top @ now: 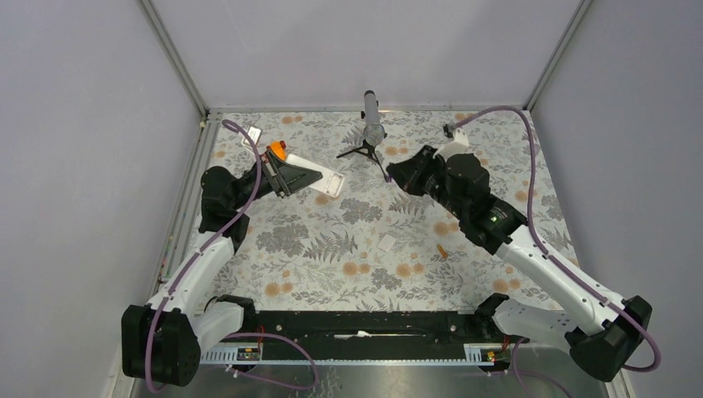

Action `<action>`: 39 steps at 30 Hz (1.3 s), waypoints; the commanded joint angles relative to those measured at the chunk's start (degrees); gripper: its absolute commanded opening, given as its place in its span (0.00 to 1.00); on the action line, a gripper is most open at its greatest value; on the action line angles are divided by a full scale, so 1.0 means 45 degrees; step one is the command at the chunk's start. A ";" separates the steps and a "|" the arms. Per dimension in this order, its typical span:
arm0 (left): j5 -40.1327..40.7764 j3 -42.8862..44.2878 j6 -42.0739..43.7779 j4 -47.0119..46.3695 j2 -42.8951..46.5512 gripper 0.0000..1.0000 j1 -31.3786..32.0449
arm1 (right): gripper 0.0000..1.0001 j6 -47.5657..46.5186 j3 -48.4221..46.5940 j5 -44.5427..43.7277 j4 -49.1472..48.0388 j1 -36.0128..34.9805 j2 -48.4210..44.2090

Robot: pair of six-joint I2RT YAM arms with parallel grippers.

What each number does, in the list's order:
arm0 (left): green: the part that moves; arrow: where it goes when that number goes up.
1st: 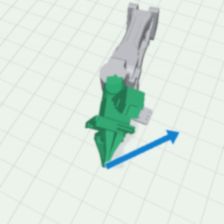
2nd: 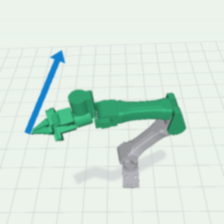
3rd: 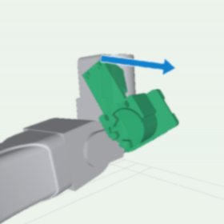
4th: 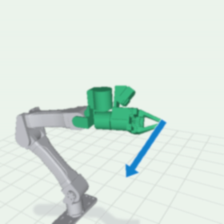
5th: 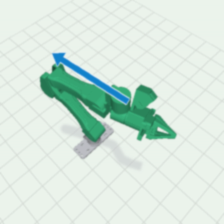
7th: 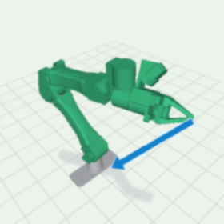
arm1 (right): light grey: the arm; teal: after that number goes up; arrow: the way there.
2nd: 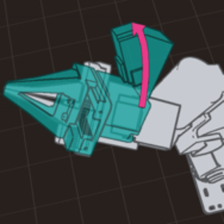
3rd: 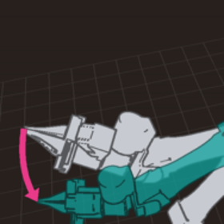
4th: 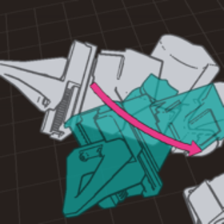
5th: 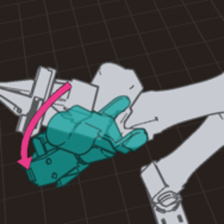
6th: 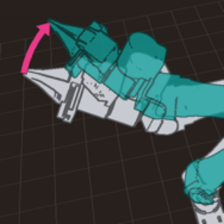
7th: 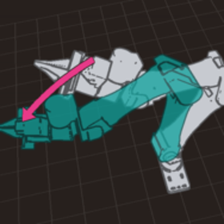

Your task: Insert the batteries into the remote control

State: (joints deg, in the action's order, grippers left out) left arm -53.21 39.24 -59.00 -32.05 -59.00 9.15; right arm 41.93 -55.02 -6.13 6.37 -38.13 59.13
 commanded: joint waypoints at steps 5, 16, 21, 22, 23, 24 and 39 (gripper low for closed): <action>0.1660 -0.1762 -0.5229 -0.6005 -0.0063 0.00 -0.0003 | 0.06 -0.1493 -0.3146 0.0314 -0.2800 -0.2133 0.1976; 0.4607 -0.2910 -0.7209 -0.6200 0.0221 0.00 0.0057 | 0.06 -0.3561 -0.5764 -0.2423 -0.2078 -0.4398 0.4336; 0.4688 -0.2898 -0.7790 -0.6675 -0.0020 0.00 0.0057 | 0.05 -0.3199 -0.6300 -0.3428 -0.1691 -0.4575 0.5124; 0.4709 -0.2952 -0.7919 -0.6704 -0.0031 0.00 0.0057 | 0.06 -0.3060 -0.6402 -0.3822 -0.1611 -0.4606 0.5243; 0.4783 -0.3034 -0.8045 -0.6822 -0.0047 0.00 0.0057 | 0.06 -0.2982 -0.6502 -0.3993 -0.1594 -0.4639 0.5371; 0.4812 -0.3113 -0.8158 -0.6932 -0.0071 0.00 0.0057 | 0.05 -0.2999 -0.6659 -0.4222 -0.1568 -0.4692 0.5523; 0.5226 -0.3350 -0.9062 -0.8991 -0.1128 0.00 0.0038 | 0.06 -0.3536 -0.8208 -0.6778 -0.0089 -0.5446 0.6788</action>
State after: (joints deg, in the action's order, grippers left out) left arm -31.55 24.38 -98.91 -65.56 -64.49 9.28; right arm 26.98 -88.18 -30.98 5.19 -62.22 88.58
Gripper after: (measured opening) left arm 0.225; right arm 0.171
